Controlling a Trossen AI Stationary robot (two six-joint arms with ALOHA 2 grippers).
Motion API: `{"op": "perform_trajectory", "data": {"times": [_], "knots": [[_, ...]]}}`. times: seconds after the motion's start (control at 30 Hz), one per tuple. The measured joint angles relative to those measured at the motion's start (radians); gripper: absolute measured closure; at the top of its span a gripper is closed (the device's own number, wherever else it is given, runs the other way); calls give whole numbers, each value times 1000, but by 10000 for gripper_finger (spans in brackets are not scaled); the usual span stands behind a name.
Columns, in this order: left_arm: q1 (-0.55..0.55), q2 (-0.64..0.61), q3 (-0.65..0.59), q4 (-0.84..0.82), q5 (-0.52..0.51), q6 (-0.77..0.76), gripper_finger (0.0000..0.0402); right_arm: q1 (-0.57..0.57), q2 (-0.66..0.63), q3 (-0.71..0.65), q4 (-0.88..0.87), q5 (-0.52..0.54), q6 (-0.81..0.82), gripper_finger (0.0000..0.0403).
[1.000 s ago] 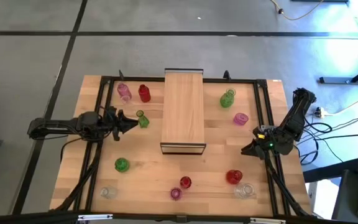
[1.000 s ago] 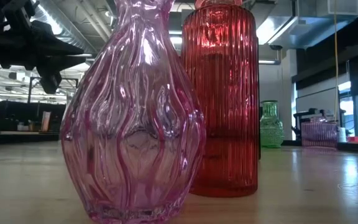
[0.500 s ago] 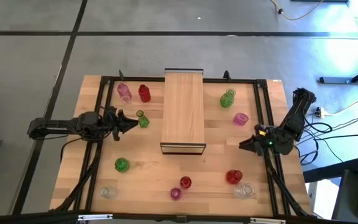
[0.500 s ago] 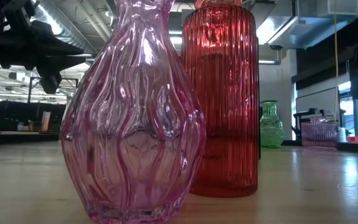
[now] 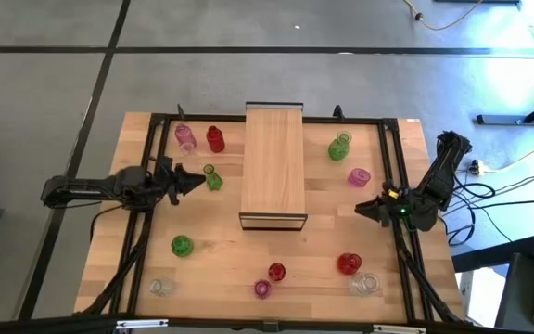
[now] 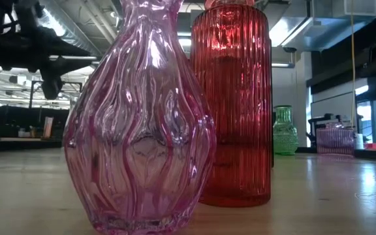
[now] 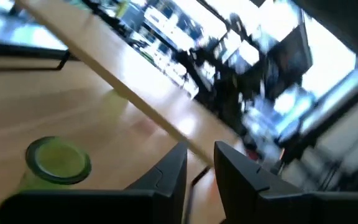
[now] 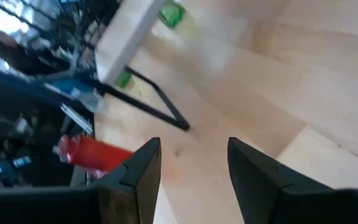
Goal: Sort vases onto shelf
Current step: Put the top transparent vase on the shelf
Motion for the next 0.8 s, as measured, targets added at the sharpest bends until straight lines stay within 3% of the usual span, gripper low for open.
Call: {"op": "perform_trajectory", "data": {"times": [0.1,0.3,0.5,0.67,0.8], "knots": [[0,0,0,21,-107,-131,327,0,0,0,57,57,61,235],[0,0,0,25,-300,-243,327,0,0,0,156,210,118,235],[1,0,0,42,-461,-229,327,0,0,0,263,373,83,235],[1,0,0,211,-417,-75,327,0,0,0,358,444,16,235],[1,0,16,336,-363,40,327,0,0,0,494,496,-140,235]]}}
